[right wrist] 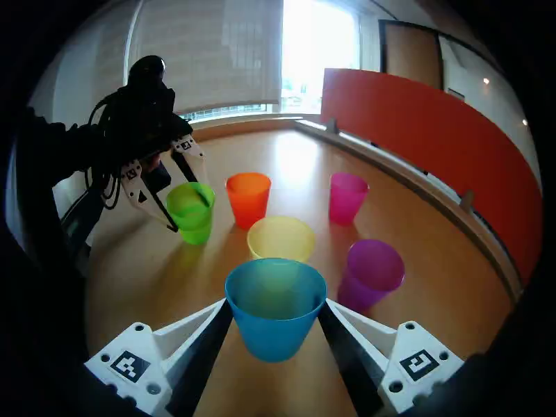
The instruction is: Pour water
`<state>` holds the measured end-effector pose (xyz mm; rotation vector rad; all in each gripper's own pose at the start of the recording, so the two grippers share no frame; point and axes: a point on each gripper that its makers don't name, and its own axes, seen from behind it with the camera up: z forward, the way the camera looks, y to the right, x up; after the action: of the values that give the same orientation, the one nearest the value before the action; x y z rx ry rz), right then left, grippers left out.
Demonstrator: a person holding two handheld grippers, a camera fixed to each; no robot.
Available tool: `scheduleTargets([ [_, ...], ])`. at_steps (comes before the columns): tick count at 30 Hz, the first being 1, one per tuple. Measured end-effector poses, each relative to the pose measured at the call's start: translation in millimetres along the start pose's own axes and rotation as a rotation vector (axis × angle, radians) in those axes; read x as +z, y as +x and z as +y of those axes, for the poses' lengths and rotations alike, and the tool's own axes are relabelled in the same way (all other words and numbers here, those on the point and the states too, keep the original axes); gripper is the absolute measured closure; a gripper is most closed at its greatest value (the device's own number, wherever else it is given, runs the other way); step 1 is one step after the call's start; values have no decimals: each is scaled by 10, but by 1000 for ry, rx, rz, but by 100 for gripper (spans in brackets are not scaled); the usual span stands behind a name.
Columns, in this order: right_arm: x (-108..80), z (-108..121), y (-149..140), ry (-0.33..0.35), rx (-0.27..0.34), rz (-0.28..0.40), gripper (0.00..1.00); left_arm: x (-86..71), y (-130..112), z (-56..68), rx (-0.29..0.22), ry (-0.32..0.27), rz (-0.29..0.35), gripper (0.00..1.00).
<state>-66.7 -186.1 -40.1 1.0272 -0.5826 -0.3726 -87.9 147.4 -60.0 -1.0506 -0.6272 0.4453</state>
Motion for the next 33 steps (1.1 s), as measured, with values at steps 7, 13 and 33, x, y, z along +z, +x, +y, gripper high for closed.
scheduleTargets([
  [7,30,-4,-2,2,2,-1,11,16,-42,12,-7,-5,-4,20],
  [13,54,-10,-33,4,2,-7,12,13,-73,9,-13,-8,-4,19],
  [33,108,-56,-115,11,2,-20,11,-13,-141,18,-10,-13,-22,19],
])
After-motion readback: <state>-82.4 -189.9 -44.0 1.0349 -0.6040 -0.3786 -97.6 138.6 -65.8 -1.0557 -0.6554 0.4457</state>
